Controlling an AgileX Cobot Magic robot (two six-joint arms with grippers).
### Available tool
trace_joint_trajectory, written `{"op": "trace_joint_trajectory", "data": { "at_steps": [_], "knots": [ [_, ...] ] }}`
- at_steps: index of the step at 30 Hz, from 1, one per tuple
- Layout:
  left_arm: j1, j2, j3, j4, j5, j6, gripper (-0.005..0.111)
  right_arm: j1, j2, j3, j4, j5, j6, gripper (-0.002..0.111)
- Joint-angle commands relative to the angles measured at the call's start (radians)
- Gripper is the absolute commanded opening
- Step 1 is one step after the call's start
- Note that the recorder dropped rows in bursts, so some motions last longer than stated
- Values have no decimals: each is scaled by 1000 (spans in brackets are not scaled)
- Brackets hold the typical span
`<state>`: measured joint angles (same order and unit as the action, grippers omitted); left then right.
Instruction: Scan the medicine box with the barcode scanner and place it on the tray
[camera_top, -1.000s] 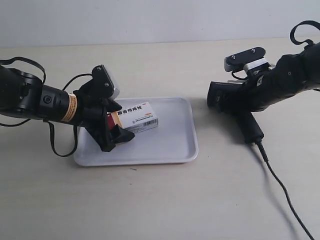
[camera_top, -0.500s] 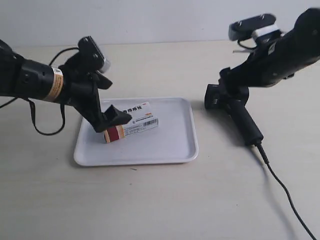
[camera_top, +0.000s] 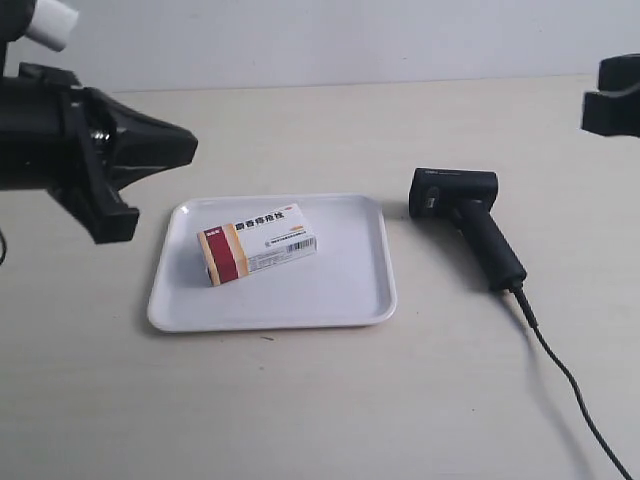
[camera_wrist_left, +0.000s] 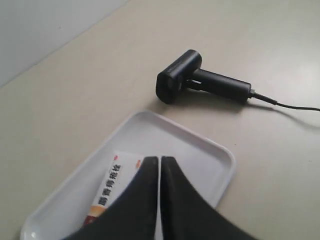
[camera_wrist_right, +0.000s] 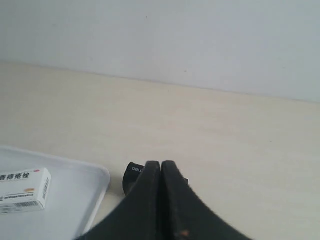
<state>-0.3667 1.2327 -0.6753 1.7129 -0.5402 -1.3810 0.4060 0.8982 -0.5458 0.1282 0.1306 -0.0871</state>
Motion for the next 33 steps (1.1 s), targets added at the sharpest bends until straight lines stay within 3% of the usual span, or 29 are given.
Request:
{"op": "trace_joint_trajectory", "data": {
  "at_steps": [1, 8, 11, 20, 24, 26, 33],
  "knots": [
    [-2, -167, 168, -167, 46, 19, 2, 1, -169, 113, 55, -20, 8, 0],
    [-2, -522, 452, -372, 303, 42, 2, 1, -333, 130, 55, 17, 8, 0],
    [-2, -671, 542, -390, 339, 38, 2, 1, -370, 130, 55, 17, 8, 0],
    [-2, -914, 614, -286, 303, 39, 2, 1, -397, 130, 55, 17, 8, 0],
    [-2, -960, 614, -265, 428, 38, 2, 1, -397, 130, 55, 17, 8, 0],
    [22, -1006, 622, -267, 484, 38, 2, 1, -397, 130, 55, 17, 8, 0],
    [249, -1218, 675, -265, 510, 38, 2, 1, -397, 130, 55, 17, 8, 0]
  ]
}}
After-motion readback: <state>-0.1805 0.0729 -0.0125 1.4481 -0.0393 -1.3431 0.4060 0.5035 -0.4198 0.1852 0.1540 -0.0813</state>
